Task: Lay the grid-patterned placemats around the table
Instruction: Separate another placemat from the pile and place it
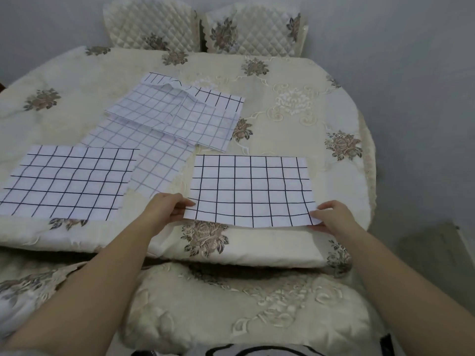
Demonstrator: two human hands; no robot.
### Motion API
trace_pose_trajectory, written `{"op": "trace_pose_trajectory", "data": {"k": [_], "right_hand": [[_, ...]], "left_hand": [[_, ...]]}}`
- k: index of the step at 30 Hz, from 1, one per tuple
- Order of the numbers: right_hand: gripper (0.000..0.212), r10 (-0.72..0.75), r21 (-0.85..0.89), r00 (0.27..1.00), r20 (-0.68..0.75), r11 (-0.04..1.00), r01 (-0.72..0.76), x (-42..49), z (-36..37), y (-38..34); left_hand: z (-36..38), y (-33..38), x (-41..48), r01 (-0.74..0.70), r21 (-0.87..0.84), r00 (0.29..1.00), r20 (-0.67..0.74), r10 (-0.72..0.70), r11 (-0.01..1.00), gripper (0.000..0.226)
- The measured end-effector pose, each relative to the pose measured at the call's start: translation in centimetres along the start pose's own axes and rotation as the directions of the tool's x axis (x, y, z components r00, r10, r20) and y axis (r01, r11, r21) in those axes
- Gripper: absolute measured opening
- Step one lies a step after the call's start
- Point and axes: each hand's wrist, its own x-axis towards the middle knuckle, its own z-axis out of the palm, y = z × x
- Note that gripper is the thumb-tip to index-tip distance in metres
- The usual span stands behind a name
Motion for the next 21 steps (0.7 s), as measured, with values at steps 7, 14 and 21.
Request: {"op": "trace_pose_trajectory", "data": {"k": [7, 14, 21], "right_hand": [[0.022, 0.052, -0.049, 0.998, 0.043, 0.998, -0.05, -0.1, -0.2, 1.2], [0.022, -0.056, -0.269, 0.992, -0.116, 0.963, 0.023, 0.0, -1.0, 1.1], [0.01, -0.441, -0.57, 0.891, -0.109, 0.762, 0.307, 1.2, 2.3, -2.3]], "left_hand": [[-0.3, -0.9, 0.3, 0.034, 0.072, 0.999, -0.001, -0.034, 0.997, 0.024], [-0.9, 0.0, 1.0, 0.006, 0.318, 0.991, -0.13, 0.037, 0.948, 0.021], [2.2, 2.2, 2.4, -0.221, 0.699, 0.909, -0.106, 0.404, 0.68, 0.02]]}}
